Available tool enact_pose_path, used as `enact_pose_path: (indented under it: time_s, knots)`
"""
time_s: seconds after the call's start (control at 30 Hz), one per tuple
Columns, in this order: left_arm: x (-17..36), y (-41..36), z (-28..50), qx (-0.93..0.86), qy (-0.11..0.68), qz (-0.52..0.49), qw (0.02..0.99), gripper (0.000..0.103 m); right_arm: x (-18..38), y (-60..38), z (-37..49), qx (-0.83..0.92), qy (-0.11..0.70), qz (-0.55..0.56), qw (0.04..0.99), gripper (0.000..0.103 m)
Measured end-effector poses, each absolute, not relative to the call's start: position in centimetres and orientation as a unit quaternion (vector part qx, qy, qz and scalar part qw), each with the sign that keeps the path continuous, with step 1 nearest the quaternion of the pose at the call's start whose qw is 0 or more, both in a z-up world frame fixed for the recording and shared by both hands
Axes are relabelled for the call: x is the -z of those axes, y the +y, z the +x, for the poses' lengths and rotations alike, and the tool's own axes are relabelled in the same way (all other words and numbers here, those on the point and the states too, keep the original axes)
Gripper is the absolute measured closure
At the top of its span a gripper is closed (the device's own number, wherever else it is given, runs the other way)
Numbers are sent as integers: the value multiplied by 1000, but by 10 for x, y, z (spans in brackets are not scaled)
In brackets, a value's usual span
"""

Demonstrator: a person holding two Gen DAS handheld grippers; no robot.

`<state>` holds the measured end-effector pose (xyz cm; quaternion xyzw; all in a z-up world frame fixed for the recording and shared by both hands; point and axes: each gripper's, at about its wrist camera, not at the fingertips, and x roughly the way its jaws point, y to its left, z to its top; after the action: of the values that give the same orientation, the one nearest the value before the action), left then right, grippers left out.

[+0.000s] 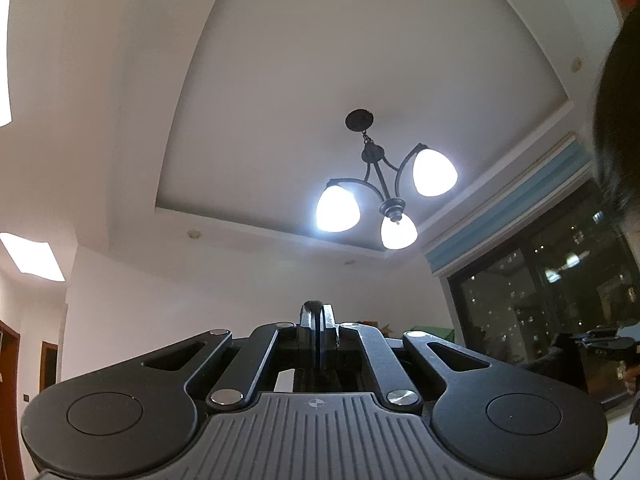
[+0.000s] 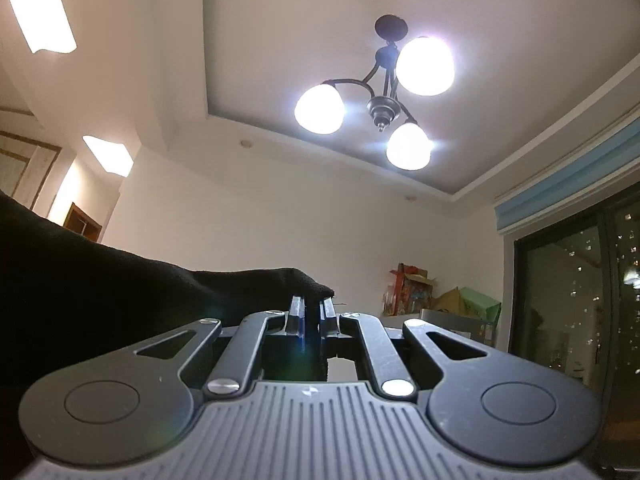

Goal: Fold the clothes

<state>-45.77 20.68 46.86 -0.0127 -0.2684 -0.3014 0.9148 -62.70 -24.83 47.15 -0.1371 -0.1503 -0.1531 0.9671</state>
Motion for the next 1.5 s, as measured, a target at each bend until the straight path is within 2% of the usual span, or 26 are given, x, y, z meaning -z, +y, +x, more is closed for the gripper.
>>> enact_pose_path:
  time_s: [0.27,0.4,0.73,0.97,1.17,1.33,1.5]
  knots:
    - [-454,193,-394,280,-214,-14,936,99,-458,-273,-588,134,-123,-124,975,96]
    - [-418,195,-346,268,-188,-12,945,99,-439,-286,-544,123,-97,-113,981,96]
    - [-327,203,-224,237,-120,-9,964,99,-341,-286,-397,110,0,-59,992,96]
    - [-254,243,-141,251,-39,-81,964,99,-264,-272,-301,115,74,12,991,96]
    - [-256,264,-81,267,13,-72,961,99,-240,-250,-237,119,130,21,984,96]
    - [-266,269,-32,275,66,-57,958,99,-255,-245,-193,124,167,4,978,96]
    - [-230,254,55,246,138,-56,958,99,-198,-270,-87,93,227,7,969,95]
